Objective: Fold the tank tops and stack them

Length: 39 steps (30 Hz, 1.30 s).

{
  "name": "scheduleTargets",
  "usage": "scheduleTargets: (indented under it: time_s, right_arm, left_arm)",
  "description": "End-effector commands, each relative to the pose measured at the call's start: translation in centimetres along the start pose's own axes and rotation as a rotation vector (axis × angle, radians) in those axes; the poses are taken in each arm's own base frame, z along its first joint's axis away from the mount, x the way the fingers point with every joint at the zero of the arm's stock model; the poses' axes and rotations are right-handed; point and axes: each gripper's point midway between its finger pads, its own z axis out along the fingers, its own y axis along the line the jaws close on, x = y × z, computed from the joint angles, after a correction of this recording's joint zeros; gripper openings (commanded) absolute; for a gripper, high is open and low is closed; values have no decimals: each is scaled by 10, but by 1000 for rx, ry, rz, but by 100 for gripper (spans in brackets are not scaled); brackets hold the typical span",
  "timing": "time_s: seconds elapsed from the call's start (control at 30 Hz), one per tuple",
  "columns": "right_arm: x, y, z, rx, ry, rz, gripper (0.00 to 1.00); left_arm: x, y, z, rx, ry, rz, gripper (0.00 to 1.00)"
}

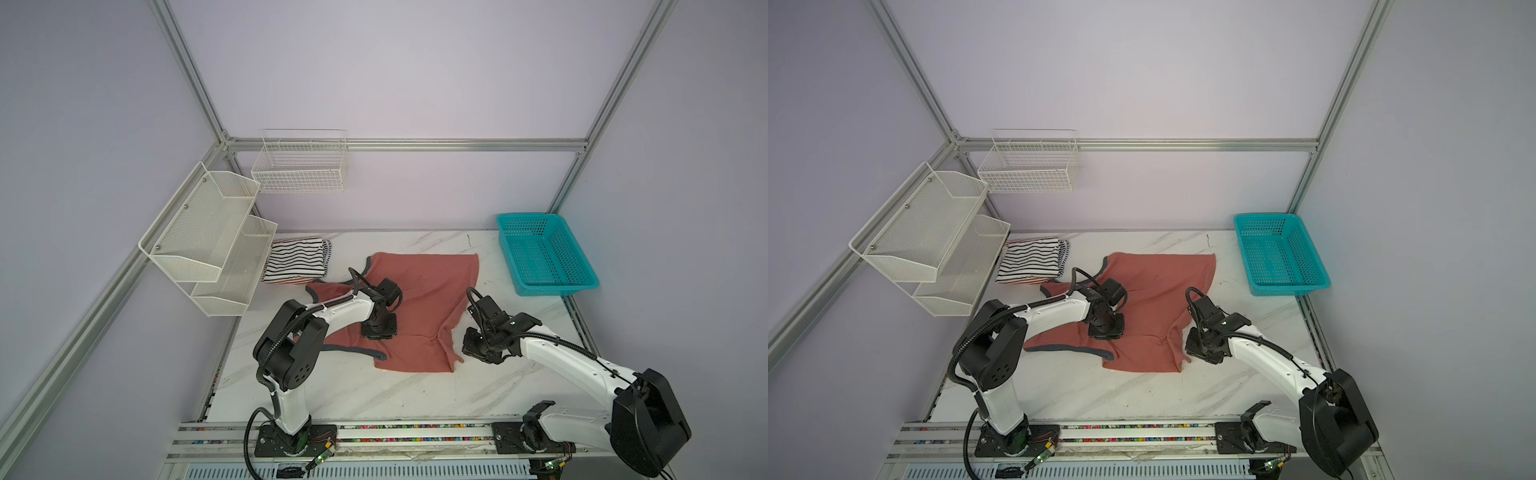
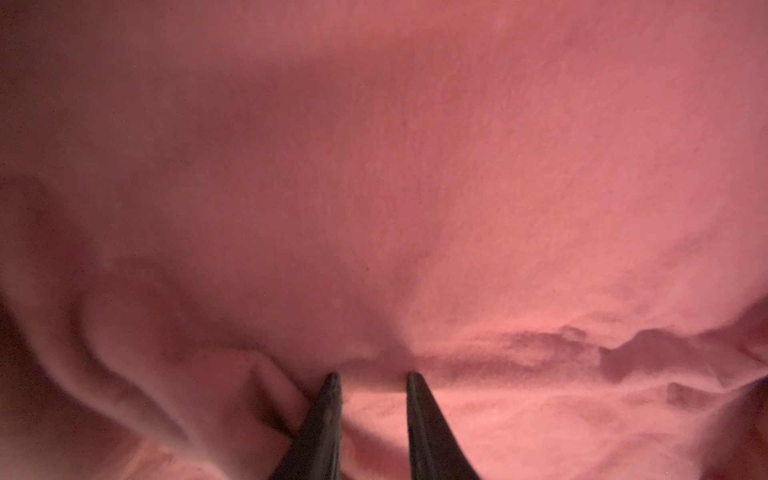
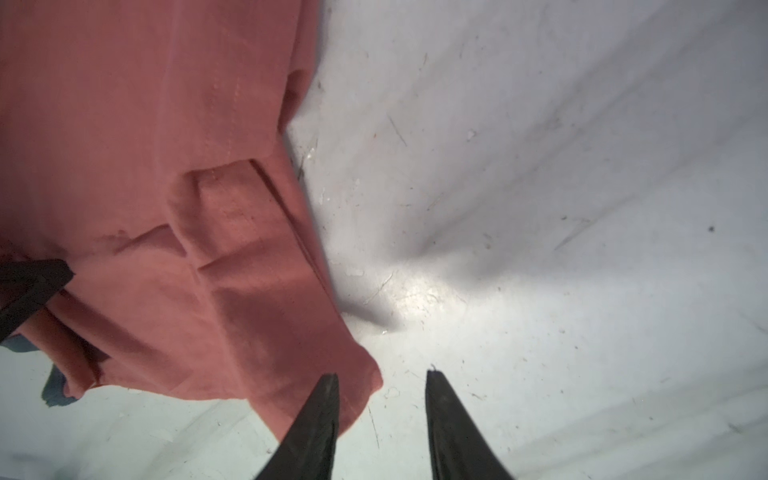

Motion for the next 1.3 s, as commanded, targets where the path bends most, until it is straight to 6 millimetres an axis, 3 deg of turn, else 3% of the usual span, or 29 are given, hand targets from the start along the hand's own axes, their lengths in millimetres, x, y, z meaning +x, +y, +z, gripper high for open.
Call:
scheduleTargets:
  time_s: [0.0,0.27,0.47,1.27]
  right_arm:
    - [-6,18,-4,-124,-2,-10,39]
    - [9,28,8,-211,77,-9,50]
    - [18,20,15,-198,104,3,50]
    - [28,22,36,-279,134,75,46]
  left_arm:
    - [4,-1,5,15,10,8,28]
    - [5,0,7,14,17,4,28]
    - [8,1,10,10,24,4,28]
    - [9,0,12,14,35,0,28]
